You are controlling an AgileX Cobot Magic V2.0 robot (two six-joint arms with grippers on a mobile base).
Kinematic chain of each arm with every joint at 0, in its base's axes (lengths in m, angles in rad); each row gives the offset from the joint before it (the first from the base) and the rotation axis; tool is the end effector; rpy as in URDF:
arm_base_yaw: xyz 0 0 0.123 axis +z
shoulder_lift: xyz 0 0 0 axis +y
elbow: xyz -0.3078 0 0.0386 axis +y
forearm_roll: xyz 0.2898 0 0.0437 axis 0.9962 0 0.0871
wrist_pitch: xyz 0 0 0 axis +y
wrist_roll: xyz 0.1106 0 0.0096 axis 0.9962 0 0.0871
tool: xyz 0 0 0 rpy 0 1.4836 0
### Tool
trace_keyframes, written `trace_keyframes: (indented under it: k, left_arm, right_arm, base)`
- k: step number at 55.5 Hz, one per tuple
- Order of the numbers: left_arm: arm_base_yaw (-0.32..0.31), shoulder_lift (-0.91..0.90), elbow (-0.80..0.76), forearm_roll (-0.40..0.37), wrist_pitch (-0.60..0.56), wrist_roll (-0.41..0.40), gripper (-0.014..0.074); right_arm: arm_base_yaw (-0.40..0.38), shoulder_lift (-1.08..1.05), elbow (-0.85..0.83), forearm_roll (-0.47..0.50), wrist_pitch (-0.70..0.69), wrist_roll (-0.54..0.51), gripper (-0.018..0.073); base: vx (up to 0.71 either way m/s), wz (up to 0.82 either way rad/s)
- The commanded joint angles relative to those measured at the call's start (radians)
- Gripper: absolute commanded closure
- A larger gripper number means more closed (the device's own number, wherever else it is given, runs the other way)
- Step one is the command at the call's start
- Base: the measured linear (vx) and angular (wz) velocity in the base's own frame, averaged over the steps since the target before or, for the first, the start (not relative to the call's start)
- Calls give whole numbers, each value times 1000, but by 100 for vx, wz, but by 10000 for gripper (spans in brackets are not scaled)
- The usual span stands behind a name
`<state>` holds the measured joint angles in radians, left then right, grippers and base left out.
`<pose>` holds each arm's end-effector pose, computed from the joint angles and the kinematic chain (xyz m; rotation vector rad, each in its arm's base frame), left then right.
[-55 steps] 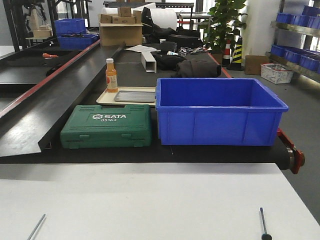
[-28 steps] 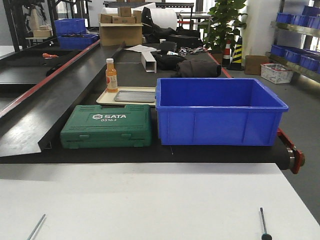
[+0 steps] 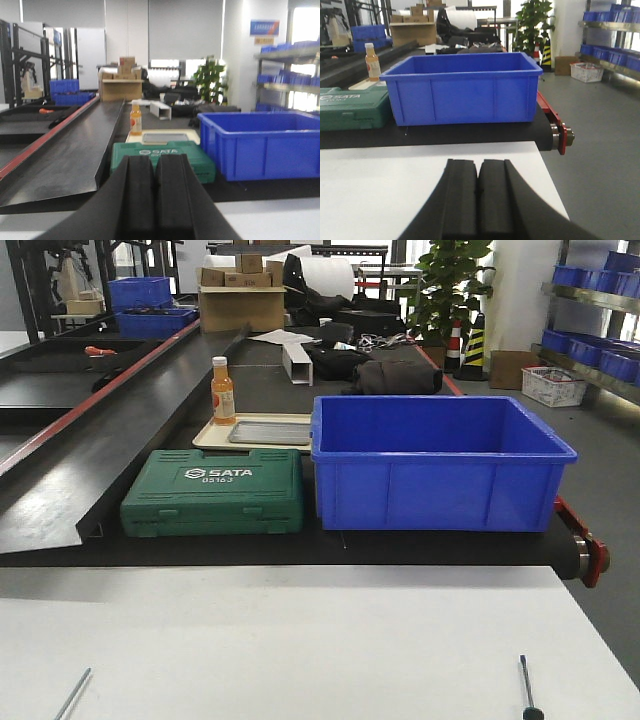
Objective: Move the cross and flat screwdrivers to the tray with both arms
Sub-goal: 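Lower both grippers toward the green-handled screwdrivers on the white table, then close both grippers around the screwdriver handles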
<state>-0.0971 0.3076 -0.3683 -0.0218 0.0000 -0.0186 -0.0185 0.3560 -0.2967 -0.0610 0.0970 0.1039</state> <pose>0.1142 -0.0111 0.3305 0.0404 1.4233 -0.1135 0.1275 -0.0030 0.2852 0.0551 1.6388 0.0141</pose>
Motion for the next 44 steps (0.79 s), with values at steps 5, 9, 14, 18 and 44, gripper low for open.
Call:
trace_keyframes:
  k: [5,9,14,18,44]
  left_arm:
    - [-3,254,-109,-3,-67,19,374]
    - [-4,341,-107,-11,-100,-2,344]
    - [-4,432,-107,-11,-108,-28,332]
    - [-4,502,-107,-11,-110,-33,330]
    - [117,842,-375,-3,328,-123,61]
  right_arm:
    - [-5,238,-92,-12,-78,-3,535]
    - [-5,334,-92,-12,-103,-3,502]
    - [-5,437,-92,-12,-146,-3,451]
    - [-5,507,-92,-12,-188,-3,405]
    - [-5,787,-124,0,-177,12,253]
  base:
    - [0,0]
    - [0,0]
    - [0,0]
    - [0,0]
    - [0,0]
